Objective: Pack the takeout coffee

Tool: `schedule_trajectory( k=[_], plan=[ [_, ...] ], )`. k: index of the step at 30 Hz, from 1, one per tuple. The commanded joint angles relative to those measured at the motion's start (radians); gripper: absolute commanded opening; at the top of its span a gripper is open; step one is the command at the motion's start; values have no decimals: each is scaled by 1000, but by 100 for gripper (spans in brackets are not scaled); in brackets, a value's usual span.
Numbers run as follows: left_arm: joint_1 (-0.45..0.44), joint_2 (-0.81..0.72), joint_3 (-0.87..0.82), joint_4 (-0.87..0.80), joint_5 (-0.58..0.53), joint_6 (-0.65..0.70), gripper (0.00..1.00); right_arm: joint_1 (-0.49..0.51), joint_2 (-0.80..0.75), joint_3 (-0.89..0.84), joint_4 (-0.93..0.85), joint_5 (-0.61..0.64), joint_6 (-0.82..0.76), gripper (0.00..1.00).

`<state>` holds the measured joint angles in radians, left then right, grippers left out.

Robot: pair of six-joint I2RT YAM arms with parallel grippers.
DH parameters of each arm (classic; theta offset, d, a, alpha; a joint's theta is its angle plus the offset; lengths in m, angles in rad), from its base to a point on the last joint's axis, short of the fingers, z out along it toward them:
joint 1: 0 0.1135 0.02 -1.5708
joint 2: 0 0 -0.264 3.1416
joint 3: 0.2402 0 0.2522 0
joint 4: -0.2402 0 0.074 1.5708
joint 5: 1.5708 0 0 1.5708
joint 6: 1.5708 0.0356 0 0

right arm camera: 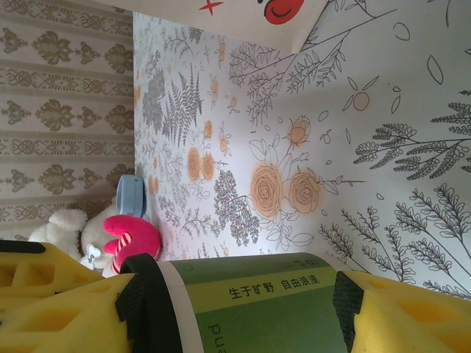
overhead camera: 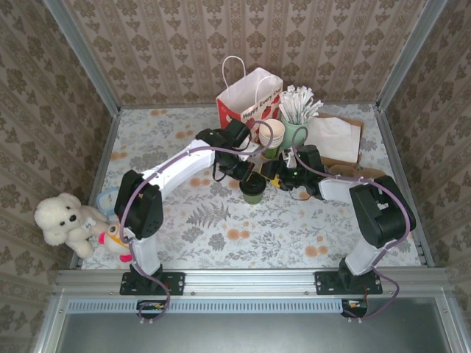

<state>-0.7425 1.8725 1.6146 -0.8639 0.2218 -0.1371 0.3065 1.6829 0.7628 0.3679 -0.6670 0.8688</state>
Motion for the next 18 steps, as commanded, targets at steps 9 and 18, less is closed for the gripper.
schedule_trajectory(
  k=[9, 18],
  plan=[
    [0, -28, 28, -82, -134, -174, 0, 38, -183, 2, -49, 264, 18, 90],
    [-4, -18, 69, -62, -194, -446, 0, 108, -260, -55, -29, 399, 110, 100]
  ],
)
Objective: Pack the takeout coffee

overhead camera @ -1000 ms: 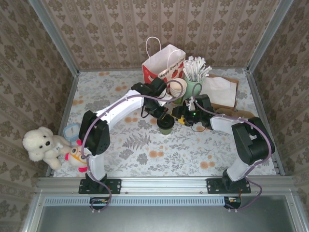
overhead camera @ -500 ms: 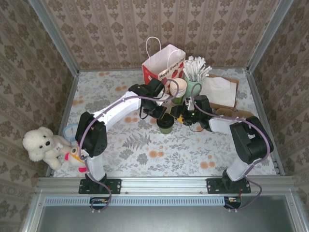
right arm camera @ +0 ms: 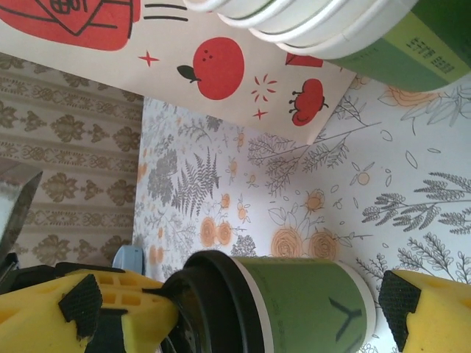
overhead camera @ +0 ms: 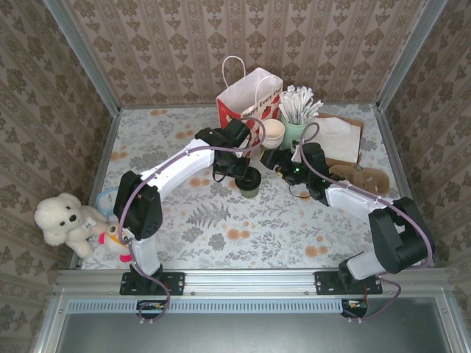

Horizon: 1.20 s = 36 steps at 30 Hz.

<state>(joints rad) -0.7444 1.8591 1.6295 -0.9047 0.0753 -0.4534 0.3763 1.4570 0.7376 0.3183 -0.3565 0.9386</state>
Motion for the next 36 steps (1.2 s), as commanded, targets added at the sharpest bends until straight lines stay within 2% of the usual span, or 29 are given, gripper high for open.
schedule_trajectory(
  k=[1, 4, 7, 10, 14, 17, 20, 32, 36],
  plan=[
    [-3, 2, 64, -30, -58, -153, 0, 54, -38, -38, 22, 116, 40, 100],
    [1, 12, 63, -32, -100, -237, 0, 86, -38, -73, 61, 179, 73, 100],
    [13, 12, 69, -36, -136, -335, 0, 110, -27, -138, 208, 226, 167, 100],
    [23, 42, 109, -78, -118, -427, 0, 141, 11, -146, 280, 251, 193, 100],
    [24, 113, 185, -202, -114, -486, 0, 175, 54, -141, 332, 240, 212, 100],
    [26, 139, 185, -207, -99, -523, 0, 189, 81, -144, 354, 273, 258, 100],
    [25, 156, 205, -236, -131, -552, 0, 199, 115, -151, 437, 258, 296, 100],
    [32, 234, 269, -297, -100, -567, 0, 208, 113, -253, 453, 271, 329, 100],
    [31, 239, 265, -290, -91, -567, 0, 208, 165, -224, 525, 209, 315, 99]
  ],
)
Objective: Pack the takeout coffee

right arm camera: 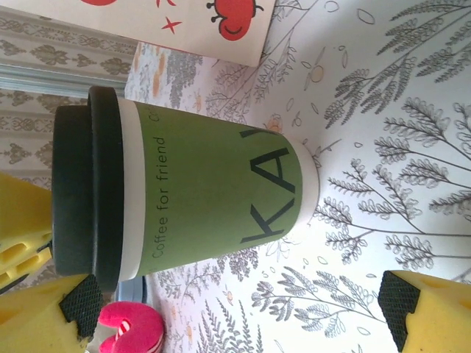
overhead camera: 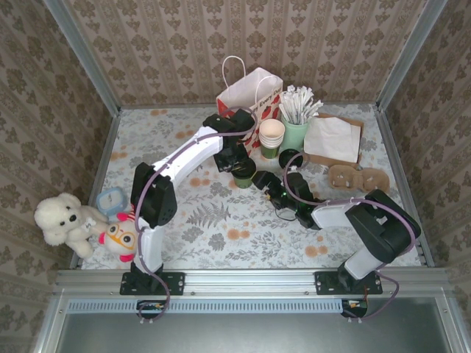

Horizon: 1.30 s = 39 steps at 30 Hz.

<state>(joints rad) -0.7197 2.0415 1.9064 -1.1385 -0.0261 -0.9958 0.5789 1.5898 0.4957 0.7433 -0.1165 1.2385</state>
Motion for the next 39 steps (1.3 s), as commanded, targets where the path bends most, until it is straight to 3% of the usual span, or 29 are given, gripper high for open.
schedule_trajectory(
  k=[1, 14, 23, 33, 36, 39],
  plan=[
    [5, 57, -14, -55, 9, -24, 0, 6, 43, 28, 123, -50, 7, 98],
    [7, 54, -24, -41, 24, -19, 0, 3, 119, 44, 143, -55, 33, 98],
    [5, 73, -55, -34, 44, 9, 0, 4, 247, 17, 275, -47, 130, 98],
    [4, 90, -145, 9, 109, 14, 0, 4, 207, -29, 145, 17, 204, 98],
    [16, 84, -110, -3, 103, 59, 0, -3, 177, -19, 169, -5, 173, 98],
    [30, 43, -90, 6, 87, 132, 0, -23, 75, 22, 65, -42, 107, 99]
  ],
)
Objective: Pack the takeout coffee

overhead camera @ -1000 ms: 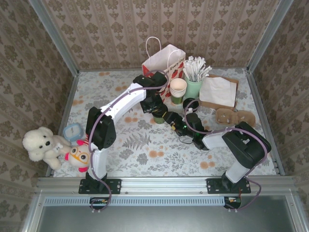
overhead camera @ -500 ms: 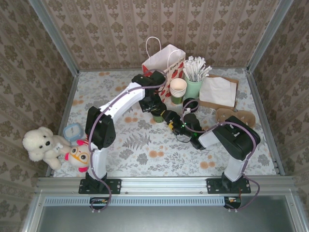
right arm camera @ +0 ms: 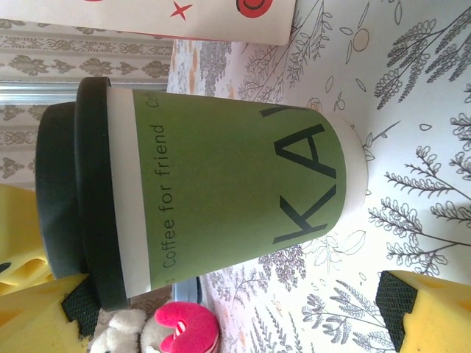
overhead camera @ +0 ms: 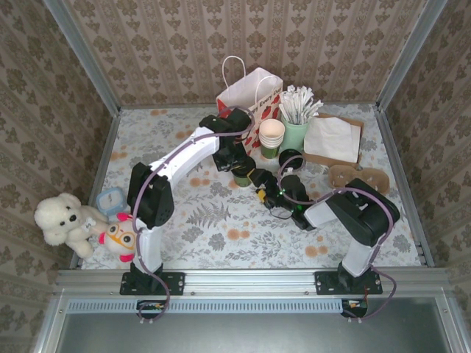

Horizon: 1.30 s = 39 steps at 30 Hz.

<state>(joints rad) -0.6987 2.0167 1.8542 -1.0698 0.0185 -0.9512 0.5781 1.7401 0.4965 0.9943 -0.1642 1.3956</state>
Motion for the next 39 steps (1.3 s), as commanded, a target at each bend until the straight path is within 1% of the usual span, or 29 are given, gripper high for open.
schedule_trajectory(
  k=[1, 4, 6, 7, 8, 11, 14, 16, 19, 22, 25, 27, 32, 34, 37, 39],
  plan=[
    [11, 48, -42, -47, 41, 112, 0, -33, -113, 31, -233, -4, -73, 99],
    [9, -27, -76, 26, 48, 244, 0, -91, -246, 54, -405, -37, -166, 100],
    [8, -56, -69, 7, 32, 307, 0, -151, -328, 70, -546, -59, -247, 100],
    [8, -58, -53, -21, 21, 328, 0, -182, -342, 86, -624, -75, -290, 100],
    [8, -55, -37, -45, 21, 364, 0, -218, -379, 107, -697, -108, -341, 100],
    [6, -44, -7, -95, 77, 474, 0, -295, -392, 177, -842, -242, -449, 100],
    [5, -45, -8, -104, 102, 555, 0, -303, -387, 245, -963, -316, -536, 100],
    [7, -46, -4, -107, 90, 582, 0, -303, -374, 260, -974, -355, -543, 98],
    [9, -37, 0, -91, 114, 614, 0, -294, -356, 262, -962, -382, -533, 94],
    [2, -29, -14, -67, 127, 633, 0, -272, -288, 285, -960, -430, -546, 90],
    [1, -25, -27, -51, 111, 645, 0, -241, -230, 331, -973, -471, -566, 88],
    [1, -23, -33, -45, 104, 653, 0, -219, -200, 355, -975, -453, -574, 87],
    [0, -38, -68, -8, 115, 650, 0, -202, -162, 379, -934, -422, -544, 86],
    [1, -43, -80, 4, 117, 646, 0, -203, -165, 371, -919, -390, -517, 86],
    [2, -37, -78, 1, 112, 642, 0, -202, -196, 328, -878, -302, -459, 88],
    [2, -35, -78, 2, 111, 640, 0, -205, -204, 308, -852, -279, -442, 89]
  ],
)
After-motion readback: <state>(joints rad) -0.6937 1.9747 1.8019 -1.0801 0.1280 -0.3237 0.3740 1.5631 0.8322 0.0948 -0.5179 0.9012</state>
